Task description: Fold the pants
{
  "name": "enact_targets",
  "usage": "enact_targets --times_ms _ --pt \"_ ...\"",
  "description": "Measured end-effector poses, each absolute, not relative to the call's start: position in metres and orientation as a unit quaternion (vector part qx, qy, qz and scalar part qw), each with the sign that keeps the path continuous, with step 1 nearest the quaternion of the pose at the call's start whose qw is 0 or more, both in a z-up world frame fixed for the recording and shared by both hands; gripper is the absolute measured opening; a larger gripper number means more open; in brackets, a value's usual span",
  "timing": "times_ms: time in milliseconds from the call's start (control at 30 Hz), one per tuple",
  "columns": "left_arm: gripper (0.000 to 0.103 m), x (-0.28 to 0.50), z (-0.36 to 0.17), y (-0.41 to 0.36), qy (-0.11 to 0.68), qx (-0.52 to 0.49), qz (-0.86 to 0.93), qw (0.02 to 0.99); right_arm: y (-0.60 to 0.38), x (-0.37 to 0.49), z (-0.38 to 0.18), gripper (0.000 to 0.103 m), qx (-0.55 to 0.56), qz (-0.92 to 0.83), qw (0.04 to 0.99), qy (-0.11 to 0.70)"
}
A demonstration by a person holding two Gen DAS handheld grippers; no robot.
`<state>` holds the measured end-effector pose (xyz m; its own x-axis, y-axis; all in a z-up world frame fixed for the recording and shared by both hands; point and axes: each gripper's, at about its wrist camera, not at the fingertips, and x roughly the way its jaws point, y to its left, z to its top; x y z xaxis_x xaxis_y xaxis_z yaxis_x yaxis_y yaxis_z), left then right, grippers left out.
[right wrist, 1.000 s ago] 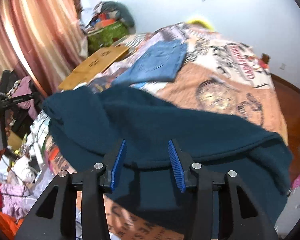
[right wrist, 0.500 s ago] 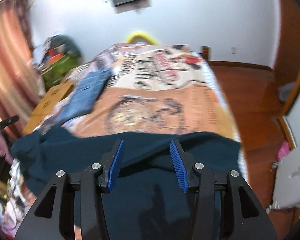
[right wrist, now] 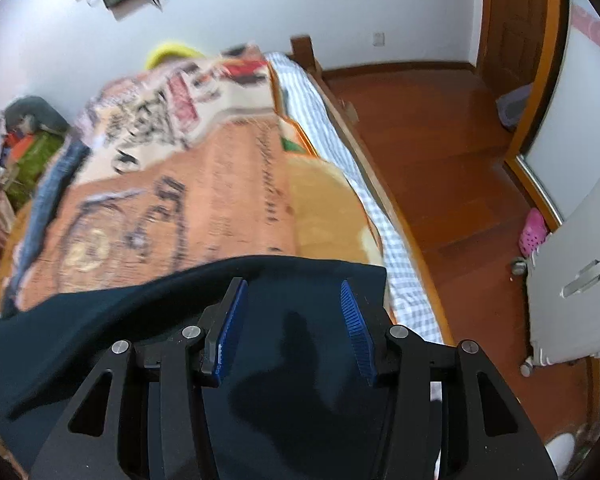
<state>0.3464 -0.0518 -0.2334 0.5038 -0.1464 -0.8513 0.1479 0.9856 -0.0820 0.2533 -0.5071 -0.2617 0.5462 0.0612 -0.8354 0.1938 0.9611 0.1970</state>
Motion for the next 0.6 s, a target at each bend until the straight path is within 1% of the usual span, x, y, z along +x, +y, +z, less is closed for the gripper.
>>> enact_targets --times_ms 167,200,233,267,333,400,467,500,533,567,600 --pt "0.057 0.353 -0.249 -0.055 0.506 0.007 -0.077 0.859 -0.518 0.272 -0.302 0.045 0.137 -0.030 0.839 0.526" --pt "0.057 0.354 -0.252 -0.057 0.509 0.010 -0.076 0.857 -0.521 0.275 -0.308 0.049 0.143 -0.024 0.837 0.527" --pt "0.057 0.355 -0.254 -0.058 0.512 0.012 -0.075 0.856 -0.523 0.277 -0.310 0.056 0.149 -0.022 0.839 0.523" --pt "0.057 0.355 -0.256 -0.060 0.514 0.015 -0.074 0.854 -0.527 0.277 -0.311 0.058 0.154 -0.026 0.842 0.516" --pt "0.057 0.355 -0.259 -0.063 0.518 0.016 -0.077 0.852 -0.533 0.280 -0.314 0.061 0.168 -0.021 0.844 0.510" --pt "0.057 0.353 -0.260 -0.066 0.520 0.014 -0.082 0.850 -0.536 0.283 -0.317 0.059 0.181 -0.014 0.842 0.507" --pt "0.057 0.351 -0.258 -0.071 0.518 0.015 -0.088 0.851 -0.537 0.283 -0.318 0.056 0.177 -0.010 0.844 0.506" --pt "0.057 0.350 -0.257 -0.073 0.517 0.018 -0.090 0.851 -0.536 0.282 -0.317 0.046 0.175 -0.009 0.846 0.503" --pt "0.057 0.348 -0.256 -0.076 0.517 0.021 -0.091 0.851 -0.535 0.281 -0.316 0.027 0.175 -0.006 0.848 0.501" --pt "0.057 0.347 -0.255 -0.078 0.516 0.023 -0.092 0.851 -0.535 0.280 -0.315 0.020 0.182 0.003 0.847 0.500" --pt "0.057 0.345 -0.252 -0.081 0.516 0.022 -0.095 0.851 -0.533 0.279 -0.314 0.018 0.186 0.003 0.845 0.501"
